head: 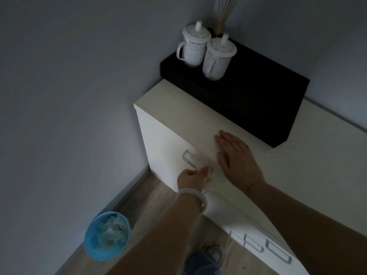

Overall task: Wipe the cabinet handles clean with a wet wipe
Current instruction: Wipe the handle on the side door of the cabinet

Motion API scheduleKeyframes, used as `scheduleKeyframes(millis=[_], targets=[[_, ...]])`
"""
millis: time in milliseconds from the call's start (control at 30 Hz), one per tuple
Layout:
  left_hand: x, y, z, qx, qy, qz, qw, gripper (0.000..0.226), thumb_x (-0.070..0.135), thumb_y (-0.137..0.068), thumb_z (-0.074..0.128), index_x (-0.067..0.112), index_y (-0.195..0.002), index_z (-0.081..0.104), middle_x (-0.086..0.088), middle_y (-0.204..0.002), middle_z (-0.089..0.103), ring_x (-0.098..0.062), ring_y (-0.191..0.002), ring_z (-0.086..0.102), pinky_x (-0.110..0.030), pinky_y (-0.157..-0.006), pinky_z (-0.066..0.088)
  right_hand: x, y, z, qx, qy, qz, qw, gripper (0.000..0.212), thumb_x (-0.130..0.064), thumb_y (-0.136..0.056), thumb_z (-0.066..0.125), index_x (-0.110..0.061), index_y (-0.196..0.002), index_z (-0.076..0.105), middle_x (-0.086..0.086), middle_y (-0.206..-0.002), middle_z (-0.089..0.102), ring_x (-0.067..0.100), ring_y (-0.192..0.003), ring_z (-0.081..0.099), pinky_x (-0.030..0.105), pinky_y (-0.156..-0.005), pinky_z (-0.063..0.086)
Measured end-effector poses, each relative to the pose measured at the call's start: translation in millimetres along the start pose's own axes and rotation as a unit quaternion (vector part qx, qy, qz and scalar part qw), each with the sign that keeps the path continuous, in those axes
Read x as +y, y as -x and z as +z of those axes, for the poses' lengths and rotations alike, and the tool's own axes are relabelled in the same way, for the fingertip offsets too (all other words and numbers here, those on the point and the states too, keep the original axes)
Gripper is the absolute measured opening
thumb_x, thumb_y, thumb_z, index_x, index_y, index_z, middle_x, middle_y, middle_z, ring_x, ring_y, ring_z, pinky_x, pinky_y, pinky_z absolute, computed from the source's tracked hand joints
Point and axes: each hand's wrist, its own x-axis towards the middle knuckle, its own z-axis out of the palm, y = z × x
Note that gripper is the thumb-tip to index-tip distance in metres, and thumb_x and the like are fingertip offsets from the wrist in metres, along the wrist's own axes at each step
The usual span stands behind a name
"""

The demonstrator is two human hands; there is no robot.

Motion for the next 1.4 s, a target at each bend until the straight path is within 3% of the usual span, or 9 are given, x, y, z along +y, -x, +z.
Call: scheduleKeyframes(millis=[133, 200, 333, 600, 733, 967, 1133, 1200, 1400], targets=[[4.3, -7.6, -2.7, -0.026, -0.004, -0.024, 0.999, 0.04, 0.031, -0.068, 0.083, 0.012, -0.094, 0.06, -0.008, -0.097, 0.068, -0.024, -0.089, 0.065, -0.036, -0.083, 0.056, 0.0, 0.3, 0.0, -0.005, -0.001, 0.01, 1.0, 0.053, -0.039, -0.097, 0.029, -0.022, -0.147, 0.035, -0.003, -0.155, 0.03, 0.014, -0.141, 0.027, 0.034, -0.118, 0.019], [3.1, -7.4, -0.5, -0.051, 0.026, -0.042, 0.997, 0.044, 0.028, -0.064, 0.084, 0.012, -0.097, 0.06, -0.011, -0.101, 0.069, -0.028, -0.094, 0.066, -0.042, -0.09, 0.055, -0.2, 0.2, 0.7, -0.008, 0.002, 0.011, 1.0, 0.053, -0.039, -0.097, 0.028, -0.023, -0.147, 0.034, -0.003, -0.155, 0.029, 0.014, -0.142, 0.025, 0.034, -0.118, 0.019], [-2.9, -8.8, 3.8, -0.078, 0.091, -0.077, 0.99, 0.028, 0.013, -0.076, 0.079, 0.002, -0.097, 0.064, -0.016, -0.097, 0.071, -0.034, -0.095, 0.068, -0.046, -0.09, 0.055, 0.4, 0.1, 1.1, -0.006, 0.001, 0.009, 1.0, 0.053, -0.038, -0.097, 0.03, -0.021, -0.147, 0.034, -0.002, -0.155, 0.03, 0.015, -0.142, 0.027, 0.037, -0.118, 0.021], [-2.6, -9.9, 10.3, -0.094, 0.108, -0.111, 0.983, 0.04, 0.015, -0.076, 0.08, -0.002, -0.108, 0.062, -0.015, -0.094, 0.071, -0.029, -0.089, 0.069, -0.04, -0.086, 0.058, -0.6, 0.2, 0.0, -0.003, -0.006, 0.011, 1.0, 0.053, -0.037, -0.097, 0.03, -0.022, -0.147, 0.034, -0.002, -0.155, 0.03, 0.014, -0.142, 0.026, 0.035, -0.118, 0.02], [-2.7, -12.9, 9.1, -0.09, 0.085, -0.081, 0.989, 0.022, 0.011, -0.074, 0.079, 0.001, -0.087, 0.065, -0.017, -0.091, 0.072, -0.037, -0.095, 0.068, -0.047, -0.088, 0.056, -0.1, 0.5, 0.7, -0.002, -0.009, 0.01, 1.0, 0.053, -0.038, -0.097, 0.03, -0.022, -0.147, 0.035, -0.002, -0.154, 0.031, 0.015, -0.142, 0.027, 0.038, -0.117, 0.023], [6.4, -39.1, -25.9, -0.081, 0.05, 0.013, 0.995, 0.025, 0.015, -0.059, 0.088, 0.007, -0.077, 0.072, -0.019, -0.089, 0.074, -0.038, -0.094, 0.069, -0.049, -0.089, 0.055, -1.7, 0.4, -1.4, 0.008, -0.011, 0.005, 1.0, 0.052, -0.037, -0.096, 0.032, -0.021, -0.146, 0.036, -0.002, -0.154, 0.032, 0.013, -0.141, 0.027, 0.034, -0.117, 0.02], [-3.0, -17.7, -8.9, -0.098, 0.079, -0.023, 0.992, 0.02, 0.011, -0.075, 0.08, 0.004, -0.089, 0.069, -0.011, -0.086, 0.073, -0.027, -0.081, 0.069, -0.034, -0.078, 0.058, -2.6, 0.5, -2.0, 0.008, -0.003, 0.002, 1.0, 0.053, -0.036, -0.096, 0.032, -0.02, -0.146, 0.037, 0.0, -0.153, 0.032, 0.014, -0.141, 0.027, 0.036, -0.117, 0.022], [-10.4, -8.9, 0.1, -0.129, 0.106, -0.045, 0.985, 0.018, 0.008, -0.077, 0.078, 0.002, -0.09, 0.067, -0.015, -0.095, 0.073, -0.031, -0.092, 0.069, -0.039, -0.086, 0.057, -2.4, 0.6, -1.4, 0.008, -0.004, 0.001, 1.0, 0.053, -0.036, -0.096, 0.032, -0.019, -0.146, 0.037, 0.0, -0.153, 0.033, 0.014, -0.141, 0.028, 0.036, -0.117, 0.022], [2.3, -40.3, -22.7, -0.046, 0.111, -0.002, 0.993, 0.027, 0.016, -0.061, 0.089, 0.006, -0.08, 0.072, -0.018, -0.09, 0.074, -0.035, -0.093, 0.07, -0.047, -0.089, 0.055, -1.7, 0.8, -2.1, 0.007, -0.006, 0.001, 1.0, 0.052, -0.036, -0.097, 0.033, -0.02, -0.146, 0.036, -0.002, -0.154, 0.032, 0.014, -0.141, 0.027, 0.035, -0.117, 0.021]])
